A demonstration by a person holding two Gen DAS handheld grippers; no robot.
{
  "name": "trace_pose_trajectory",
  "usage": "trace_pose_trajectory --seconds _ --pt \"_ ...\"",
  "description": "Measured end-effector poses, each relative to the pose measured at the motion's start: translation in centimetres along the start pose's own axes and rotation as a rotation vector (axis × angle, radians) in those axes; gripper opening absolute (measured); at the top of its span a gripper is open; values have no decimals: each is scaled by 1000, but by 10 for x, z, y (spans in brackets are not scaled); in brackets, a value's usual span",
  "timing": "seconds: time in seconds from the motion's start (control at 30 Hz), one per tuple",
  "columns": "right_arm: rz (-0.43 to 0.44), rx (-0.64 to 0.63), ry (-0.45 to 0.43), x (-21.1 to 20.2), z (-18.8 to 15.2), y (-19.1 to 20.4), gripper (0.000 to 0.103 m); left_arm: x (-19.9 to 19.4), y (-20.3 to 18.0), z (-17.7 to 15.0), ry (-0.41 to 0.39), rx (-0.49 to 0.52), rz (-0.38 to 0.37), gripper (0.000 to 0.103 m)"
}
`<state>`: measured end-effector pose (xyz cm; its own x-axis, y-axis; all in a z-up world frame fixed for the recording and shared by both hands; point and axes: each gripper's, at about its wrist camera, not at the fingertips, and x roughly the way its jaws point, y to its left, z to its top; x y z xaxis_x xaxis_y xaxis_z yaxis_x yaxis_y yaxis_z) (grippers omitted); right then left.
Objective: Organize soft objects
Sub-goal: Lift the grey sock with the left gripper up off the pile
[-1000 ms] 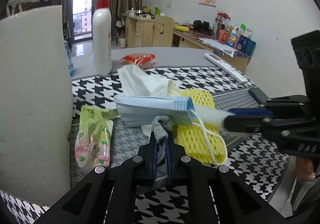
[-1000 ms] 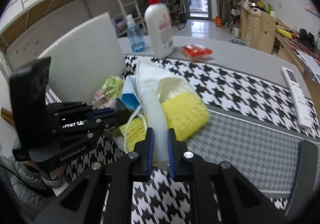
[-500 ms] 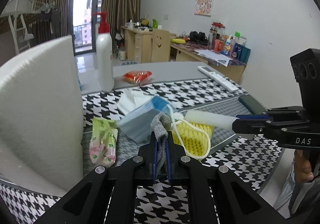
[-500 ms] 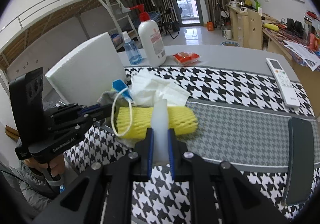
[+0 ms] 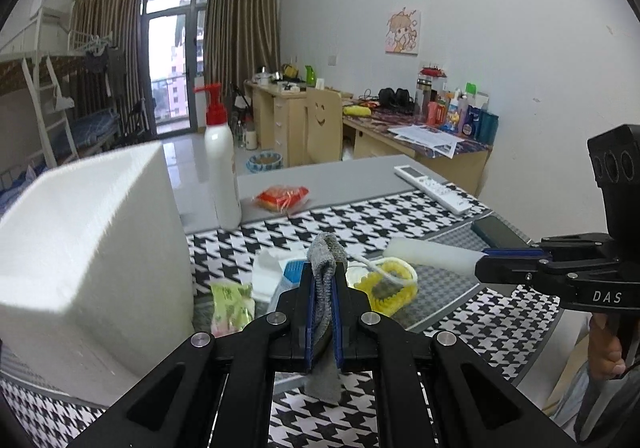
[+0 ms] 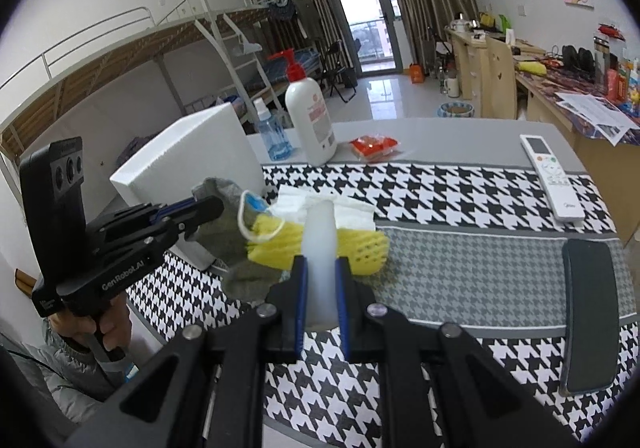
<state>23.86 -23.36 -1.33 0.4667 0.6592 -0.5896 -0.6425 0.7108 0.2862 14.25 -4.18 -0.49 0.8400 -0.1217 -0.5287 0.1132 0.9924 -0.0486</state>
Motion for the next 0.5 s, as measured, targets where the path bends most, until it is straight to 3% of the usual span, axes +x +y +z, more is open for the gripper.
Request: trace_pose_trajectory --seconds 0.5 --pt "-13 18 -93 -21 7 4 17 -28 -1 25 -75 27 33 7"
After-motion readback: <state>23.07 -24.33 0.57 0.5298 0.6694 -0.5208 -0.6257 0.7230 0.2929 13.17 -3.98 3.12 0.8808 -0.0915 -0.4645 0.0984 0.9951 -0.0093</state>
